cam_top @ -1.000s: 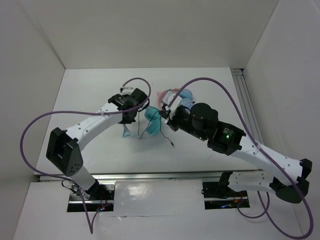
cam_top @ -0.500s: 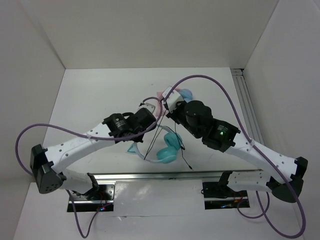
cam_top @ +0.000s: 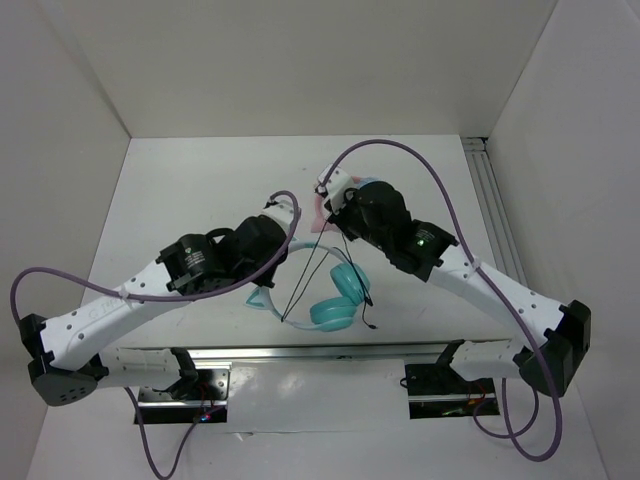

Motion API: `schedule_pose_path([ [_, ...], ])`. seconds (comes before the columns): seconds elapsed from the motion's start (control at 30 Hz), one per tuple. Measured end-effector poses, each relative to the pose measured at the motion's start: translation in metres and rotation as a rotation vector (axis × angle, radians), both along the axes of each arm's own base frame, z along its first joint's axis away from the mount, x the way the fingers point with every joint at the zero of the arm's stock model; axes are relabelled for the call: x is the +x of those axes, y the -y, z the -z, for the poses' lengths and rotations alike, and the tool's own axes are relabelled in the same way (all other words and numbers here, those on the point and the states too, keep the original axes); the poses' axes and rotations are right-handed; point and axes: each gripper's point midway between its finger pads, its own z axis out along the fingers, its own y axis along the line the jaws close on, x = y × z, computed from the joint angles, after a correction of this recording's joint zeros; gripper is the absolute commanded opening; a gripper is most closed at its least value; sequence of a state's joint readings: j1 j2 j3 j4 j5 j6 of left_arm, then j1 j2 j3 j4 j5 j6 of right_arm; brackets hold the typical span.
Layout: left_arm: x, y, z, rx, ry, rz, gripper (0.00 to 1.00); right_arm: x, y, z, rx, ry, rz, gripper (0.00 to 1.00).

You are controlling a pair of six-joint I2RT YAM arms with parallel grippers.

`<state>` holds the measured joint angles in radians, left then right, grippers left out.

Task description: Wrap the headphones

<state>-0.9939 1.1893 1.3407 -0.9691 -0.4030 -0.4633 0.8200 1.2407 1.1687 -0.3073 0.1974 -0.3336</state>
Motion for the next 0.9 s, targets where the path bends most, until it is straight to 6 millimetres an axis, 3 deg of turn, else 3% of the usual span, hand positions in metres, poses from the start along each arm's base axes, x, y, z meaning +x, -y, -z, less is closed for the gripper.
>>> schedule_pose_path([
  [0.3, -0.007, -0.018, -0.021, 0.034, 0.014, 0.001, 0.00, -0.006, -0.025, 0.005, 0.115, -0.136, -0.223, 0.00],
  [0.47, -0.007, -0.034, -0.038, 0.065, 0.041, -0.039, 0.00, -0.009, -0.046, 0.024, 0.171, -0.222, -0.326, 0.00],
  [0.6, -0.006, -0.051, -0.057, 0.091, 0.073, -0.099, 0.00, -0.014, -0.056, 0.021, 0.254, -0.226, -0.406, 0.00],
  [0.77, -0.003, -0.059, -0.077, 0.095, 0.105, -0.148, 0.00, -0.014, -0.070, 0.009, 0.341, -0.223, -0.506, 0.11],
  [0.9, -0.003, -0.063, -0.079, 0.116, 0.107, -0.154, 0.00, -0.014, -0.080, 0.021, 0.372, -0.281, -0.567, 0.20],
])
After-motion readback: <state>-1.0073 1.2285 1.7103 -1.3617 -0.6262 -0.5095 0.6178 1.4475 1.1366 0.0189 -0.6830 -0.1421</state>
